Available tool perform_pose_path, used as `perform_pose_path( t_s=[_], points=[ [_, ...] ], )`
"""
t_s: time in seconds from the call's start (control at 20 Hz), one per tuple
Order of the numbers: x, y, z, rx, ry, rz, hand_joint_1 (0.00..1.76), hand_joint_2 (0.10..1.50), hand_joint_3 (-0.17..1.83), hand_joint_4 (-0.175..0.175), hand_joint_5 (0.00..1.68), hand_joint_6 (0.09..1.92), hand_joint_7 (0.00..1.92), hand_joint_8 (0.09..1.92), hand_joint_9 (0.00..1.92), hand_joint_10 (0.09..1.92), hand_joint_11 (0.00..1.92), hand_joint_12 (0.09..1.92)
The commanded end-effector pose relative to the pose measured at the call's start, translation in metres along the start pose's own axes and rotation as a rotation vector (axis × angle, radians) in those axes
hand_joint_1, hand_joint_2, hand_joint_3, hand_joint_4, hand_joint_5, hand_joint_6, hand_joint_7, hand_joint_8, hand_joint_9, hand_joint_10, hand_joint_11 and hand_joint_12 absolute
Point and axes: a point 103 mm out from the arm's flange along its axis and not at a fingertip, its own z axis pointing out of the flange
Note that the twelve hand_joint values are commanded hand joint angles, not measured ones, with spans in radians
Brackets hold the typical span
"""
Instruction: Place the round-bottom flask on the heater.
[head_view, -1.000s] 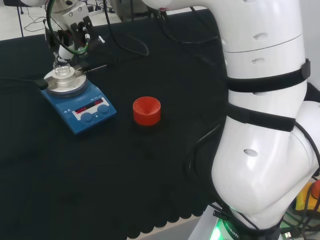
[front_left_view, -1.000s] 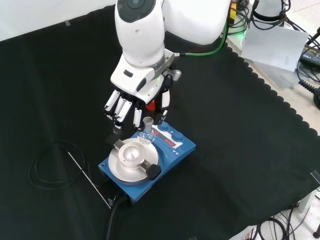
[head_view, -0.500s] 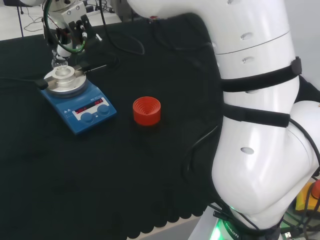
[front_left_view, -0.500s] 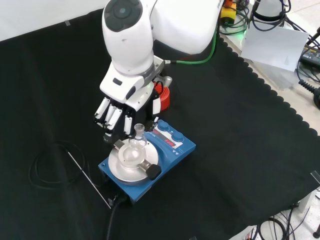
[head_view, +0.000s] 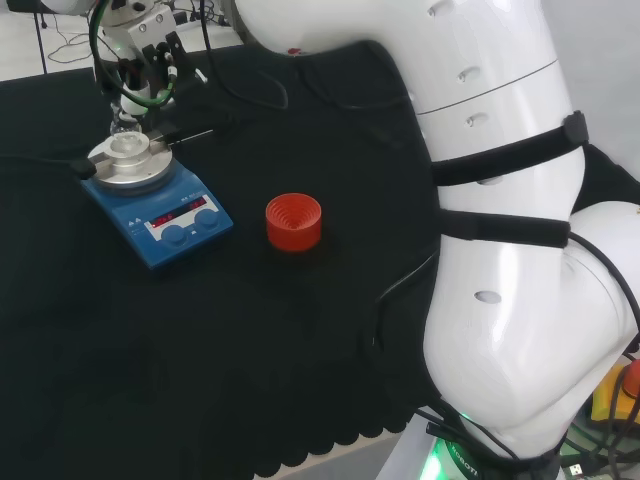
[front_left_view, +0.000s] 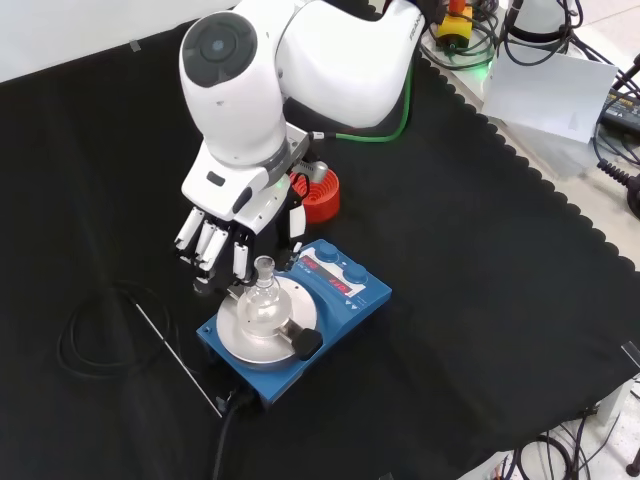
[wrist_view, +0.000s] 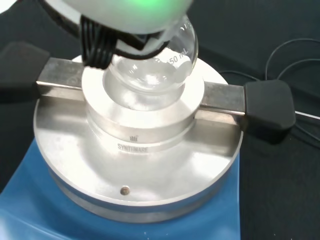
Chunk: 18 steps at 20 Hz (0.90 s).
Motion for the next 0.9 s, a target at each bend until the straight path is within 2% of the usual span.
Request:
perform_pose_path(
  t_s=[0.05,0.8,0.9],
  points=[
    [-0.004,0.002,0.007,0.01,0.0,-0.001,1.11,0.64,0.75,0.175,1.2,0.84,0.33,0.63,0.64,0.56,0.26,1.35],
    [-0.006,0.004,0.021,0.029,0.009,-0.005,1.11,0.64,0.75,0.175,1.2,0.84,0.33,0.63,0.64,0.57,0.26,1.35],
    [-0.008,0.003,0.023,0.037,0.02,-0.011,1.1,0.67,0.71,0.175,1.18,0.85,0.32,0.63,0.64,0.57,0.26,1.35]
  ],
)
